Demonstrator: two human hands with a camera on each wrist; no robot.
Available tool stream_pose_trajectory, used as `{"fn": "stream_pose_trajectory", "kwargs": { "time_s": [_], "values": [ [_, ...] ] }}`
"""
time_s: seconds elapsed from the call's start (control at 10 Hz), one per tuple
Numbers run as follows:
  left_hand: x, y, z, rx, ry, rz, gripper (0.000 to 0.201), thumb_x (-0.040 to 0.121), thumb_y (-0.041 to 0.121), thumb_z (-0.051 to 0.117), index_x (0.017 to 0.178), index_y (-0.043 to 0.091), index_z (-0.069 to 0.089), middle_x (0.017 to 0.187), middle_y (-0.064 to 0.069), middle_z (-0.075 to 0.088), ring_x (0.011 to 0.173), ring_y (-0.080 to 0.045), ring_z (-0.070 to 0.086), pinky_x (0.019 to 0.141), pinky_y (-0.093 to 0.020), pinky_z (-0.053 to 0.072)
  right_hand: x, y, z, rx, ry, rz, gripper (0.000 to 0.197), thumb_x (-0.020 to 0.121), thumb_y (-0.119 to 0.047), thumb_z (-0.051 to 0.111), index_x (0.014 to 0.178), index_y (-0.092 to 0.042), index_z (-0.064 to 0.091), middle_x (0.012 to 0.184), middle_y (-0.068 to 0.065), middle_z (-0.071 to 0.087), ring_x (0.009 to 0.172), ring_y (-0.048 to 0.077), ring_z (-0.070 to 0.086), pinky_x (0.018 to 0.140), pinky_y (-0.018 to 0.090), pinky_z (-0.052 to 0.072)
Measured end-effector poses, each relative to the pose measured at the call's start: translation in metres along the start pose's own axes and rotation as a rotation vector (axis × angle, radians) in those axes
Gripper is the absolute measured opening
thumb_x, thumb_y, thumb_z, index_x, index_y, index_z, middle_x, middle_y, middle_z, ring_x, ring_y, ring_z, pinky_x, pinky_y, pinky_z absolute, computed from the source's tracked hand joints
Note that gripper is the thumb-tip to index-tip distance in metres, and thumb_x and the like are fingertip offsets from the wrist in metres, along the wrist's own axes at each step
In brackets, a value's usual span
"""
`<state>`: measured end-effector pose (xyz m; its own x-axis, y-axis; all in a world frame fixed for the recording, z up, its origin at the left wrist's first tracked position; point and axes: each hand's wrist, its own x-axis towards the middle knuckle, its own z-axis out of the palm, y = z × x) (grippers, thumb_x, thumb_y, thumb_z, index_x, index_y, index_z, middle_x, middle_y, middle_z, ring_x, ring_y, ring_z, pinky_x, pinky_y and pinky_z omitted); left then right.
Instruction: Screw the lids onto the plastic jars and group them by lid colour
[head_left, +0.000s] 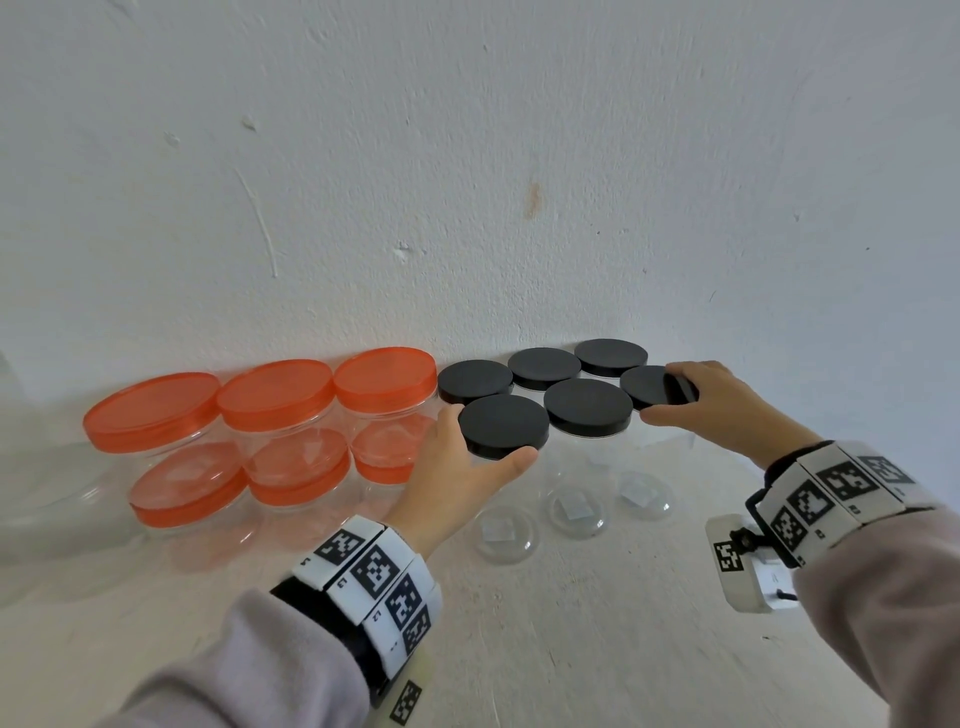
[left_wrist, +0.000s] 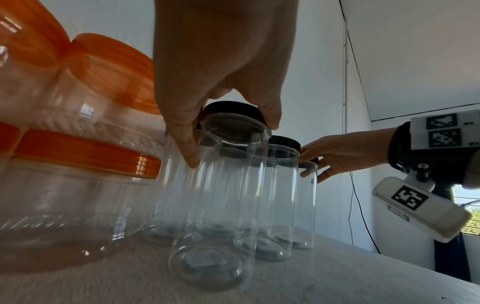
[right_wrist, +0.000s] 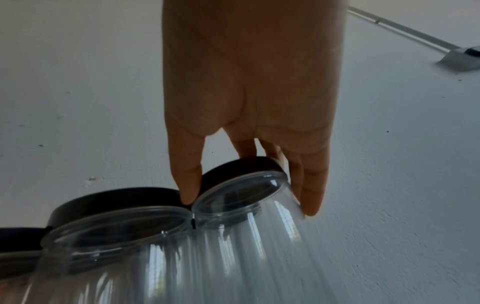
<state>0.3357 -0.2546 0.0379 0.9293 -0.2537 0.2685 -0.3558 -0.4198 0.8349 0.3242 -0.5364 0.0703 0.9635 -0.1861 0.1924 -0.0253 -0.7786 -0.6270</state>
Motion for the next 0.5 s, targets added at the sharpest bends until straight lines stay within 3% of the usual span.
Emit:
{"fn": "stream_pose_trajectory", "kwargs": {
  "time_s": [0.1,0.2,0.3,0.4,0.5],
  "values": [
    [-0.001,0.001,-0.001,0.0,-0.008,0.009,0.073,0.075,0.044,0.077,0.133,0.018,0.04,0.125,0.008,0.052,0.109,-0.002,0.05,0.073,-0.008,0.039,0.0,0.002,-0.001,0.009,-0.016,0.019,0.032,0.081,-0.029,0.073,0.106,-0.022,0.055,0.109,0.003,0.046,0.086,0.015,0.049,0.063,0.022,0.037],
    [-0.004,0.001,-0.004,0.009,-0.021,0.016,0.074,0.075,0.046,0.076,0.134,0.022,0.037,0.125,0.013,0.047,0.113,-0.003,0.046,0.077,-0.01,0.037,-0.003,0.0,-0.002,-0.015,-0.027,0.041,0.044,0.082,-0.032,0.072,0.118,-0.02,0.05,0.122,0.004,0.042,0.1,0.02,0.045,0.072,0.027,0.04],
    [-0.01,-0.001,-0.009,0.041,-0.044,-0.007,0.074,0.077,0.051,0.072,0.135,0.029,0.032,0.128,0.016,0.04,0.117,-0.005,0.04,0.084,-0.012,0.033,-0.012,-0.007,-0.002,-0.054,0.009,0.069,0.058,0.084,-0.034,0.07,0.134,-0.019,0.045,0.136,0.005,0.036,0.118,0.027,0.04,0.092,0.041,0.045],
    [-0.02,-0.005,-0.019,0.093,-0.054,-0.048,0.086,0.08,0.055,0.067,0.147,0.022,0.024,0.141,0.008,0.037,0.128,-0.009,0.037,0.093,-0.022,0.031,-0.032,-0.02,-0.001,-0.055,0.122,-0.017,0.056,0.087,-0.029,0.068,0.137,-0.017,0.046,0.138,0.004,0.038,0.119,0.025,0.041,0.092,0.033,0.043],
    [-0.041,-0.007,-0.034,0.135,-0.06,-0.044,0.077,0.082,0.056,0.064,0.144,0.024,0.031,0.133,0.017,0.039,0.128,-0.007,0.041,0.094,-0.02,0.034,-0.059,-0.028,0.002,0.012,0.271,-0.172,0.038,0.087,-0.018,0.068,0.124,-0.016,0.058,0.123,-0.002,0.051,0.103,0.003,0.05,0.081,0.006,0.036]
  ]
}}
